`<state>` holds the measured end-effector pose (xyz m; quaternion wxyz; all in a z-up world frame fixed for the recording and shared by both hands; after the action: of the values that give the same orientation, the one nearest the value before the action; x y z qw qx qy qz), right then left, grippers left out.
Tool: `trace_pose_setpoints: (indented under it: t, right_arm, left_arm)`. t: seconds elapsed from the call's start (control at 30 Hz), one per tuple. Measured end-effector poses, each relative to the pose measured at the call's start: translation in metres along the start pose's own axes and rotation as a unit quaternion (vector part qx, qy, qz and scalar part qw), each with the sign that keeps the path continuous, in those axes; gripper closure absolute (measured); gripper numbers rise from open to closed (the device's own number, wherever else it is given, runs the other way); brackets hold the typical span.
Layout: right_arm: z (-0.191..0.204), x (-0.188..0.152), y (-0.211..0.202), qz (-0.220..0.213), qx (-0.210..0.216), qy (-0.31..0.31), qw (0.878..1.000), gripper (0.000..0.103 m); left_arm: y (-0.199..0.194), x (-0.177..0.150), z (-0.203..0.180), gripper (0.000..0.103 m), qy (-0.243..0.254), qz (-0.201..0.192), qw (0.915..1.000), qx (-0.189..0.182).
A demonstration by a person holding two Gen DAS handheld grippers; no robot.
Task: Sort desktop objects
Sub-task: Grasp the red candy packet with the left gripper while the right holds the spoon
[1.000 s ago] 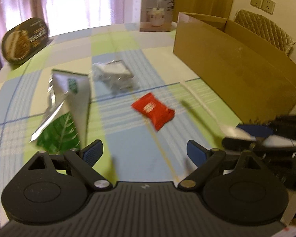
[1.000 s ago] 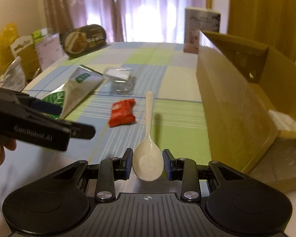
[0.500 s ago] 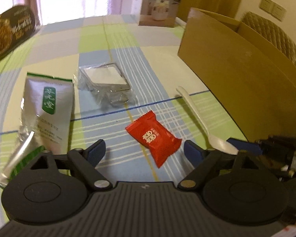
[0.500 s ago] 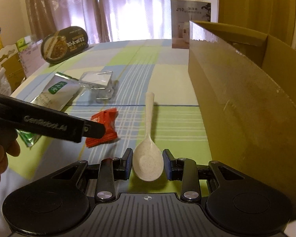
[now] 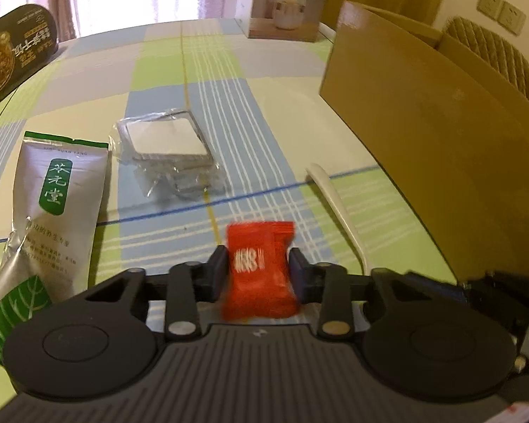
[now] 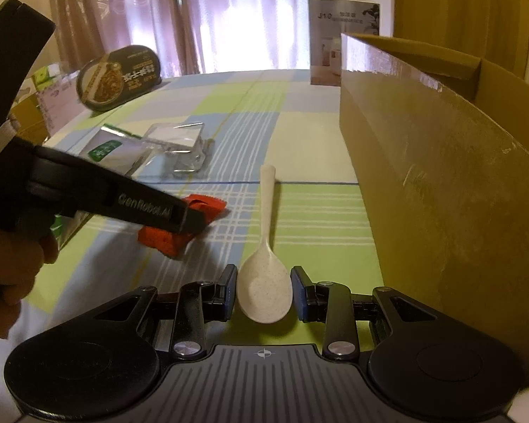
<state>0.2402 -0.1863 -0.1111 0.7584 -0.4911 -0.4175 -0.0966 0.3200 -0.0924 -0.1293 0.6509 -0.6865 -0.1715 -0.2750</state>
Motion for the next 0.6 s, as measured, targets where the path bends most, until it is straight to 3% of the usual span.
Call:
trace_pose_setpoints:
  t: [0.43,0.6]
  right_arm:
    - [0.028,-0.049,-0.052,0.035,0.034,-0.04,0.998,0.073]
    - [0.038,-0.064,-0.062,0.041,0.03,-0.057,0.997,0.073]
  left_arm:
    - [-0.077,-0.095,-0.009,0.075,0.037,0.002,0.9991,0.02]
    - [-0.086,-0.109,-0.013,0.07,0.045,-0.007,0.9984,0.034]
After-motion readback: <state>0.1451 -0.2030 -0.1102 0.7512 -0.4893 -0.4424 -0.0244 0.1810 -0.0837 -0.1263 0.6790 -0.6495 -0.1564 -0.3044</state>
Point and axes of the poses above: each gripper's, at about its wrist camera, not at the fingertips, and y roughly the way its jaws point, z to its left, x to its top, the point moved 5 cm from there along y, roughly the way its jaws point, and after that the axes turned 8 degrees about x, right-handed, at the moved point
